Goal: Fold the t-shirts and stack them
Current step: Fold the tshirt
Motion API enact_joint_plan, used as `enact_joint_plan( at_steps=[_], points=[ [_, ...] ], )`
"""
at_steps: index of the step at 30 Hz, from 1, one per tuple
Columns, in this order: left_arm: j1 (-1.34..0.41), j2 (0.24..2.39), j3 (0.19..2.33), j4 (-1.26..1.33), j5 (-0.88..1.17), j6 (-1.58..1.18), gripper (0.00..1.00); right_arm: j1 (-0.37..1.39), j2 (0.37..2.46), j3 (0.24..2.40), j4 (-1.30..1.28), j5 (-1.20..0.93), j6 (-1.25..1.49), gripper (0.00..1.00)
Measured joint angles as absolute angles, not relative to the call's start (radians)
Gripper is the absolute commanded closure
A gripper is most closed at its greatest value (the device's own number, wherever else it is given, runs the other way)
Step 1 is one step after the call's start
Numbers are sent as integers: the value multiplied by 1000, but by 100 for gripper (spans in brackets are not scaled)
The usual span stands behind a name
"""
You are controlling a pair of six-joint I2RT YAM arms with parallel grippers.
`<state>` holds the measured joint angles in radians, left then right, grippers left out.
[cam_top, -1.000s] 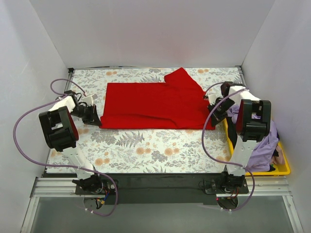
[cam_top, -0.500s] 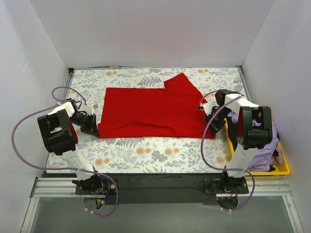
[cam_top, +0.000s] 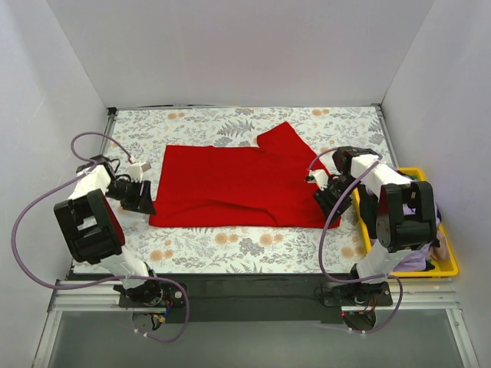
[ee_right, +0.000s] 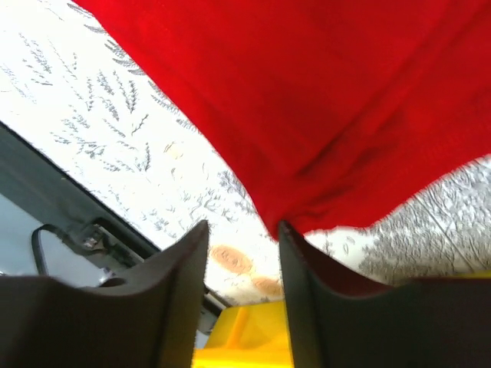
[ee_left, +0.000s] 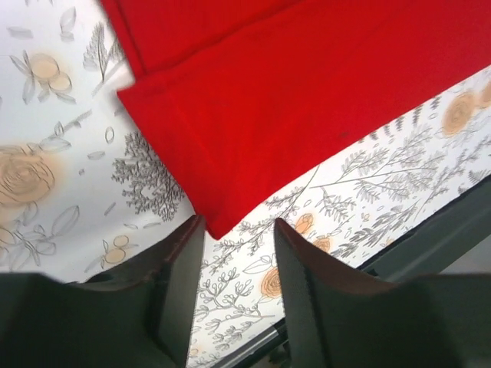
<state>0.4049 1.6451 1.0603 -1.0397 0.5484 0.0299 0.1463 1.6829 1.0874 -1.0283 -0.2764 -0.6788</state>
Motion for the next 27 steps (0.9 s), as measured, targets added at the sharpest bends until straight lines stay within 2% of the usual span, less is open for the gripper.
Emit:
enact_joint_plan(
  at_steps=[2,4,8,10,15,20,27],
  points=[
    [405,1639,1095,-1051,585,54,44,134,1672,1109,-1056,-279,-677,49],
    [401,1619,1134,-1047,634,82,38,113,1662,1151,-1076,-281,-672,49],
    [321,1505,1150,-966,733,124,38,78,1657,1251,-1081,-326,-630,52],
    [202,1436,1122,-870,764,115,38,74,1661,1263,-1075,-361,-607,53],
    [-250,1301,965,-543,798,115,38,75,1720,1259,-1068,-438,-552,53],
    [-566,1347,825,-270,755,191,40,75,1774,1245,-1043,-452,-495,54],
    [-740,1542,814,-41,707,283,42,72,1789,1211,-1015,-433,-450,53]
  ],
)
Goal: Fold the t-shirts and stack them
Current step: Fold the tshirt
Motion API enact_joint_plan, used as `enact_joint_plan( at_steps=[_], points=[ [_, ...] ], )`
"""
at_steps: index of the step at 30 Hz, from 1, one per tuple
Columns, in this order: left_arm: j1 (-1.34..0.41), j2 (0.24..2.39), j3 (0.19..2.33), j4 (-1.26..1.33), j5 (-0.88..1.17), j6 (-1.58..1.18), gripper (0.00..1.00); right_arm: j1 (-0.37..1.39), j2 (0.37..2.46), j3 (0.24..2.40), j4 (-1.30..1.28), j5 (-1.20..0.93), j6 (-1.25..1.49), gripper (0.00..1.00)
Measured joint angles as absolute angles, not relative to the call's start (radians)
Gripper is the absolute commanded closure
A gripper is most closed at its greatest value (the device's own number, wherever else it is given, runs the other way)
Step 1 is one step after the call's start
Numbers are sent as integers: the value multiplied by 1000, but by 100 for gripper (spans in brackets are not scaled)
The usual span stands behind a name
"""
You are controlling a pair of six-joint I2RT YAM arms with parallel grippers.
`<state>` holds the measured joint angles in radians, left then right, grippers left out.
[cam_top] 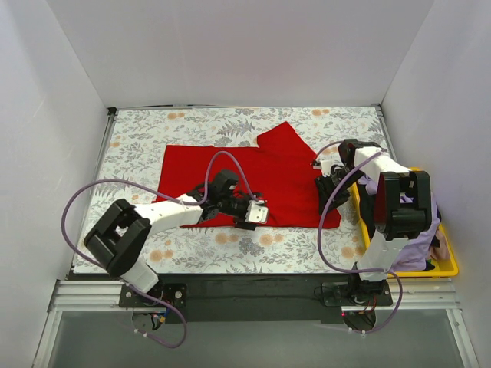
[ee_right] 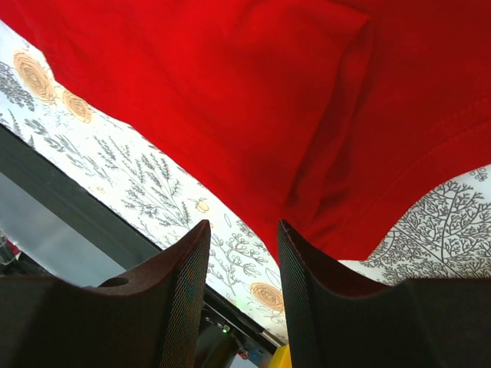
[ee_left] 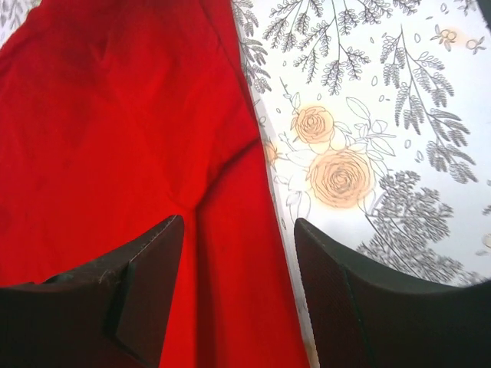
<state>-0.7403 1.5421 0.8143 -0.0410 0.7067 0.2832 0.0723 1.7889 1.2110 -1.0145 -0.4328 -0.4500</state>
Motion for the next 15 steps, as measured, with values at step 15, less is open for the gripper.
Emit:
enact_joint_plan(
  at_steps=[15],
  points=[
    [-840,1678,840,112,688,421,59,65,1852,1161,-957,-402,-421,66]
  ],
)
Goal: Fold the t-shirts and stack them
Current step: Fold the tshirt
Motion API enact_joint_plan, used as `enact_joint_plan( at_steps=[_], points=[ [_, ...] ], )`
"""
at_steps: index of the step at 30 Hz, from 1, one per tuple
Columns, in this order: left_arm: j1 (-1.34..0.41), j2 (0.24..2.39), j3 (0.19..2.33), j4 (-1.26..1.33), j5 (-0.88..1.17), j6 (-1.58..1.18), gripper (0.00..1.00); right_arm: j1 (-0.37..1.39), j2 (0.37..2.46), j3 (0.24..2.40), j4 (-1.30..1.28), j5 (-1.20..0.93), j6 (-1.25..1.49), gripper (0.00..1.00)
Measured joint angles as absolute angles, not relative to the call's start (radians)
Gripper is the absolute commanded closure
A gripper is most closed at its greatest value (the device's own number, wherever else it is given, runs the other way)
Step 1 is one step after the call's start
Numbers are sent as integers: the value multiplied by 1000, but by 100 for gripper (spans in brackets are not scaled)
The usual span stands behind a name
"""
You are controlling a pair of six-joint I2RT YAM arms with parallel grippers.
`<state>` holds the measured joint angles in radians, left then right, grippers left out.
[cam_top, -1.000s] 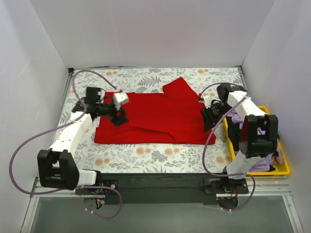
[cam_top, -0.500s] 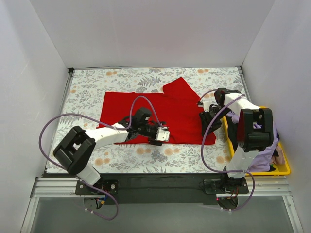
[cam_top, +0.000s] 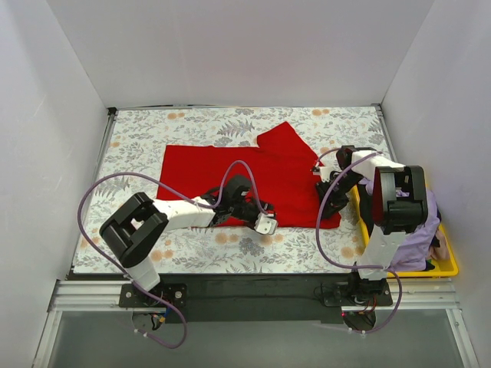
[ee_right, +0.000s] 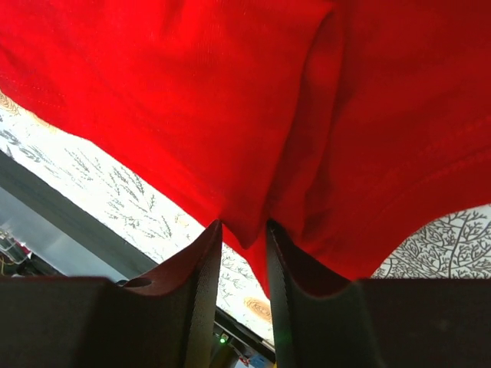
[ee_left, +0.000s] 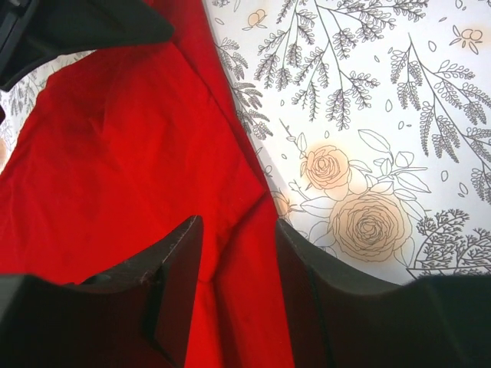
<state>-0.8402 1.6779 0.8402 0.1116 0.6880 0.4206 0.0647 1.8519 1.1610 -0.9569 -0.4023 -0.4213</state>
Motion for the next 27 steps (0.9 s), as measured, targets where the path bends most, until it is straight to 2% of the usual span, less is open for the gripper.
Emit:
enact_joint_plan(
  at_steps=[9,18,21,22,23,27],
  points=[
    [-875,1758,859,148,689,503,62,65,1854,1161,-942,-406,-411,73],
    [-883,1841,902,185,683,535,71,65,1845,1161,-942,-414,-411,82],
    [-883,1854,912,196,683,538,80,65,1842,1161,-942,-419,-411,90],
    [-883,1858,914,197,683,540,84,65,1841,1161,-942,-421,-411,96],
    [-883,1859,914,199,683,542,91,65,1841,1161,-943,-423,-413,99],
    [-884,1859,914,210,683,545,100,65,1840,1162,-943,-442,-414,99]
  ],
)
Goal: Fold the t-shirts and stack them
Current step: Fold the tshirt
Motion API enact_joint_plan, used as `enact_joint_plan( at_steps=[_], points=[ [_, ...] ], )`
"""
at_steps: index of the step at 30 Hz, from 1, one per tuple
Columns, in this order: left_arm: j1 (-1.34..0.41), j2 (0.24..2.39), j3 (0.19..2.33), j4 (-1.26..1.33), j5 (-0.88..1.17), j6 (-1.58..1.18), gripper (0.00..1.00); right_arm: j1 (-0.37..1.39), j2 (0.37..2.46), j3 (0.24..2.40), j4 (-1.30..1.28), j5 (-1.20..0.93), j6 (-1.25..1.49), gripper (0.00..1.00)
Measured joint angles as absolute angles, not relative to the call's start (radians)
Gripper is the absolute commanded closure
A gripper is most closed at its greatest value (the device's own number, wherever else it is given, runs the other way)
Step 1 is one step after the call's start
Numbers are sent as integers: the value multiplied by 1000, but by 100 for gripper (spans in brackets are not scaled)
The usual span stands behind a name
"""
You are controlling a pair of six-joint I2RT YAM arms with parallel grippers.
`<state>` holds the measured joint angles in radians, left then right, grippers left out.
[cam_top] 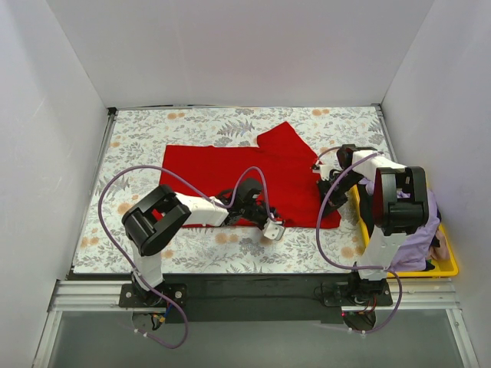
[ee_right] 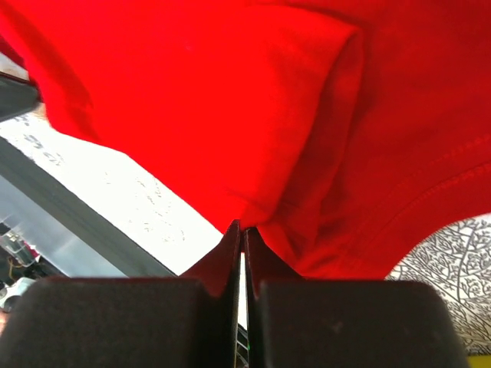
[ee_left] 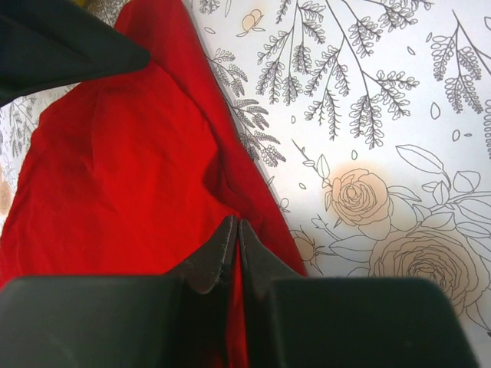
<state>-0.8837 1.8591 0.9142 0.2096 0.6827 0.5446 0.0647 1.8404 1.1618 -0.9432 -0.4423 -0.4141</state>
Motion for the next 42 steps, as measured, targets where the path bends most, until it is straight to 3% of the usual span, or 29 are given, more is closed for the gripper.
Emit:
enact_joint_plan(
  at_steps=[15,32,34,35,36,38,40,42],
  points=[
    [-793,1859,951,308,678,398,100,65,1846,1330,-946,-567,-413,99],
    [-719,1955,995,437,616,319,100,65,1990,1485,-933,-605,-363,99],
    [-713,1967,995,444,598,314,100,65,1996,1496,-928,-606,-351,91],
    [-711,1971,995,450,590,313,100,65,1998,1499,-923,-606,-344,77],
    [-711,1974,997,454,580,310,98,65,1998,1501,-919,-606,-334,73],
    [-711,1975,998,463,554,301,90,65,1998,1502,-911,-604,-328,62],
    [-711,1975,1000,476,516,284,70,65,1998,1503,-907,-600,-318,55],
    [-710,1975,1006,485,476,258,66,65,1995,1503,-907,-593,-316,54]
  ],
)
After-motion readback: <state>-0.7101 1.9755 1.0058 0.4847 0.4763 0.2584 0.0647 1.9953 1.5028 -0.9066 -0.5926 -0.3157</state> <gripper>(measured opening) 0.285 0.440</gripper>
